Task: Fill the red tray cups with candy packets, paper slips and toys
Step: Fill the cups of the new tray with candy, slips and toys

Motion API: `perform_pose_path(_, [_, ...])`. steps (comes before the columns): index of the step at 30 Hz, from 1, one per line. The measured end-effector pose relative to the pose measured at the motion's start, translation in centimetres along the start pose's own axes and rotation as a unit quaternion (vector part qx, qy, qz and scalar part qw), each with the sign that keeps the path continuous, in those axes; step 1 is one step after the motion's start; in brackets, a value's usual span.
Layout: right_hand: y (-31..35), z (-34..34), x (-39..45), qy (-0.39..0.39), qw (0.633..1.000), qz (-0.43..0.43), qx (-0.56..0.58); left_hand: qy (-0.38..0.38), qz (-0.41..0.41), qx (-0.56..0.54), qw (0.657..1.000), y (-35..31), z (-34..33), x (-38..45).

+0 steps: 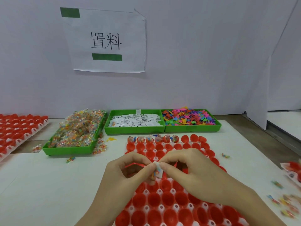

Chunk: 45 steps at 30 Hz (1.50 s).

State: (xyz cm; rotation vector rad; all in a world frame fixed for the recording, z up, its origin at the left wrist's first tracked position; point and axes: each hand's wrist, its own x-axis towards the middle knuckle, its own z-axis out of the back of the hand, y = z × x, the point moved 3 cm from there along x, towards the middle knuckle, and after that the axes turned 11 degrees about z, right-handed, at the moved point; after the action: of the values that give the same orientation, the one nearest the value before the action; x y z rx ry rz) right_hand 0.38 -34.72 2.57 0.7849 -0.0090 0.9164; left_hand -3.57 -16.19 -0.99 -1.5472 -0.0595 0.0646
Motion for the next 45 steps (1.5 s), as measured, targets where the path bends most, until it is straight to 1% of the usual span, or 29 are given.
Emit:
perform_pose_path(4, [0.1,0.0,0.0,-0.001,0.998,-0.023,0.066,-0.03,0.003,-0.049,0.998,0.1,0.0,0.1])
perform_pose_path(9, [0.4,-0.7,0.0,-0.015,0.995,-0.031,0.096,-0.058,-0.039,-0.02,0.997,-0.4,-0.2,-0.4])
perform_pose_path(11, [0.3,-0.7,0.0,-0.021,0.994,-0.039,0.096,-0.045,-0.033,-0.017,0.998,-0.5,-0.3,-0.3])
perform_pose_path(13, [0.2,-0.5,-0.1,-0.019,0.994,-0.042,0.098,-0.007,-0.012,-0.014,1.0,-0.6,0.0,0.0])
perform_pose_path(15, [0.2,-0.5,-0.1,-0.009,0.994,-0.04,0.098,0.037,0.014,0.018,0.999,-0.7,0.3,0.2])
perform_pose_path(17, [0.2,-0.7,-0.1,-0.003,0.994,-0.045,0.096,0.045,0.015,0.051,0.998,-0.7,0.6,0.3])
perform_pose_path(18, [0.1,-0.8,-0.2,-0.004,0.994,-0.05,0.097,0.033,-0.008,0.073,0.997,-0.9,0.7,0.3])
perform_pose_path(20, [-0.1,-0.8,-0.1,-0.007,0.992,-0.066,0.106,0.004,-0.08,0.119,0.99,-1.1,0.7,0.1])
perform_pose_path(22, [-0.3,-0.5,-0.2,-0.002,0.987,-0.086,0.137,-0.006,-0.109,0.12,0.987,-1.2,0.4,-0.1])
perform_pose_path(25, [-0.5,0.8,-0.3,-0.013,0.978,-0.11,0.179,0.006,-0.072,0.064,0.995,-0.8,0.4,0.2])
perform_pose_path(27, [-1.2,2.0,-0.3,-0.047,0.976,-0.119,0.174,0.015,-0.039,0.032,0.999,-0.6,0.6,0.5])
perform_pose_path(30, [-3.4,4.1,-0.1,-0.119,0.972,-0.148,0.137,0.017,-0.021,0.025,0.999,-0.4,1.1,0.9])
perform_pose_path(33, [-7.2,6.2,1.1,-0.17,0.963,-0.198,0.062,0.01,-0.02,0.022,1.0,-0.2,1.4,1.4])
perform_pose_path(35, [-10.6,7.7,2.3,-0.194,0.951,-0.239,-0.001,0.0,-0.022,0.023,0.999,0.0,1.6,1.6])
perform_pose_path(37, [-14.3,9.9,3.4,-0.211,0.933,-0.276,-0.094,-0.012,-0.021,0.015,1.0,0.2,1.9,1.9])
perform_pose_path(39, [-17.5,12.3,4.1,-0.211,0.91,-0.297,-0.197,-0.018,-0.019,0.008,1.0,0.3,2.3,2.1])
perform_pose_path(41, [-19.9,13.9,4.4,-0.204,0.897,-0.303,-0.251,-0.023,-0.02,0.009,0.999,0.3,2.5,2.2])
perform_pose_path(43, [-21.5,14.4,4.5,-0.182,0.898,-0.297,-0.27,-0.026,-0.022,0.016,0.999,0.3,2.7,2.4])
perform_pose_path(45, [-22.4,14.4,4.7,-0.145,0.907,-0.278,-0.281,-0.022,-0.022,0.023,0.999,0.3,2.8,2.5])
